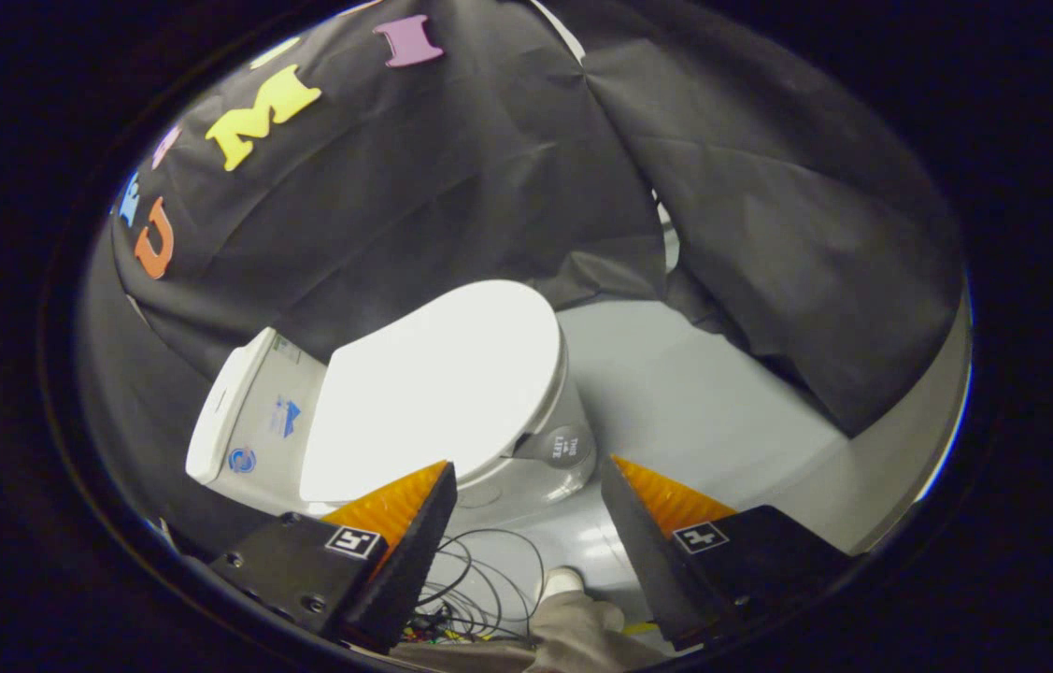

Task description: Open the toilet lid.

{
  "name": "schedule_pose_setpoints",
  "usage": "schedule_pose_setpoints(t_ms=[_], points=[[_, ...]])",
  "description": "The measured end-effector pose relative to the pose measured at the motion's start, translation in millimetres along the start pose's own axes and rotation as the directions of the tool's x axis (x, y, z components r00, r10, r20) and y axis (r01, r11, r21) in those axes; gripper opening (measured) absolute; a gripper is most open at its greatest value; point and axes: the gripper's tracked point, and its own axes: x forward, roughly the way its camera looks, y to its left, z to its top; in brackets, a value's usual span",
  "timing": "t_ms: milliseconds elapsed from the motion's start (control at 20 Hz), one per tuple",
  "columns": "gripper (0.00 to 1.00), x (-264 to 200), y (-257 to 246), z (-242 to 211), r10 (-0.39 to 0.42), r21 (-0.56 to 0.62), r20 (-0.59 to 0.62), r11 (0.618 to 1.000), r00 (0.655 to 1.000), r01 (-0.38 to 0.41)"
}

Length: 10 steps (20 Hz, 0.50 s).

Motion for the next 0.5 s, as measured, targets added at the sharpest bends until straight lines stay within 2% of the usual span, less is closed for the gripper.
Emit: schedule_pose_setpoints(t_ms=[150, 350, 500], points=[[0.98, 20.0, -2.9, 2.8, -0.021, -0.011, -0.032, 1.000, 0.999, 0.021], [0.97, 47.3, -18.7, 3.7, -0.049, 0.035, -0.099, 0.998, 0.994, 0.052], [0.97, 66.4, -28.3, -1.0, -0.036, 0.088, -0.161, 0.995, 0.986, 0.050]])
